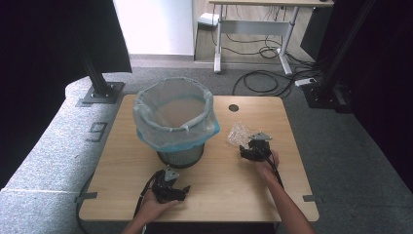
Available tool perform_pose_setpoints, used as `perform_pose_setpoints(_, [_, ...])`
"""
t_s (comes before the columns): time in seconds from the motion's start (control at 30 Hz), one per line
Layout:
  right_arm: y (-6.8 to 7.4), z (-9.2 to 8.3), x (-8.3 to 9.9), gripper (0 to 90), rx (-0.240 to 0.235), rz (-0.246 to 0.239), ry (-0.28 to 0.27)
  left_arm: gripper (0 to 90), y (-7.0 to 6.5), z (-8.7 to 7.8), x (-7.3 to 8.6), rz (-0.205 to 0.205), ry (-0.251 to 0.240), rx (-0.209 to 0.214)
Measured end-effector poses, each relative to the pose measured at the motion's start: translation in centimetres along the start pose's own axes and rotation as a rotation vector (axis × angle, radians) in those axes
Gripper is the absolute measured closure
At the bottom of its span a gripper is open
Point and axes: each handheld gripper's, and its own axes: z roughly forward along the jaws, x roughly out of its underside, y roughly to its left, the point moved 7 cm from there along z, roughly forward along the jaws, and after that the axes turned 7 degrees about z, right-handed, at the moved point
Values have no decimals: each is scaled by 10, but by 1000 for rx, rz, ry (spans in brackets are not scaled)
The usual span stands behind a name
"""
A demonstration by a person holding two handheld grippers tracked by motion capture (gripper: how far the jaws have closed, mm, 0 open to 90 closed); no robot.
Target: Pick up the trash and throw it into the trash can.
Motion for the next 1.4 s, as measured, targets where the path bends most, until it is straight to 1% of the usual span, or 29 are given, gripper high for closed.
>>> perform_pose_setpoints(0.03, [-1,3,-1,279,2,5,-1,161,0,0,0,0,0,0])
perform_pose_setpoints(0.07, [-1,6,-2,290,-1,10,-15,161,0,0,0,-1,0,0])
perform_pose_setpoints(0.1, [-2,10,-1,302,-3,14,-10,161,0,0,0,-1,0,0])
perform_pose_setpoints(0.13, [-3,13,1,341,-4,10,12,161,0,0,0,0,0,0])
perform_pose_setpoints(0.17, [-4,15,2,354,-7,22,35,161,0,0,0,0,0,-1])
perform_pose_setpoints(0.2, [-5,16,1,445,-8,22,31,161,0,0,0,-1,0,-1])
perform_pose_setpoints(0.23, [-5,16,0,505,-7,23,27,160,0,0,0,0,0,0])
perform_pose_setpoints(0.27, [-6,17,0,583,-12,28,26,161,0,0,0,0,0,-1])
perform_pose_setpoints(0.33, [-6,16,0,713,-2,21,22,161,0,0,0,0,0,-1])
perform_pose_setpoints(0.4, [-5,14,0,788,-1,15,25,161,0,0,0,0,0,-1])
perform_pose_setpoints(0.47, [-5,11,-1,822,-1,20,23,161,0,0,0,0,0,-1])
perform_pose_setpoints(0.57, [-5,5,-3,831,-6,23,16,161,0,0,0,0,0,-1])
perform_pose_setpoints(0.7, [-5,-7,-7,832,-13,33,-8,161,0,0,0,0,0,-1])
perform_pose_setpoints(0.77, [-4,-13,-8,832,-21,28,-22,161,0,0,0,0,0,0])
perform_pose_setpoints(0.83, [-4,-22,-12,832,-34,34,-48,161,0,0,0,0,0,-1])
perform_pose_setpoints(1.1, [-6,-53,-28,846,-91,84,-134,162,0,0,0,1,1,0])
perform_pose_setpoints(1.17, [-5,-58,-31,847,-94,85,-140,163,0,0,0,1,0,0])
perform_pose_setpoints(1.27, [-4,-66,-40,847,-106,96,-168,163,0,0,0,1,1,0])
perform_pose_setpoints(1.4, [-1,-77,-52,846,-120,96,-203,163,0,0,0,2,1,-2])
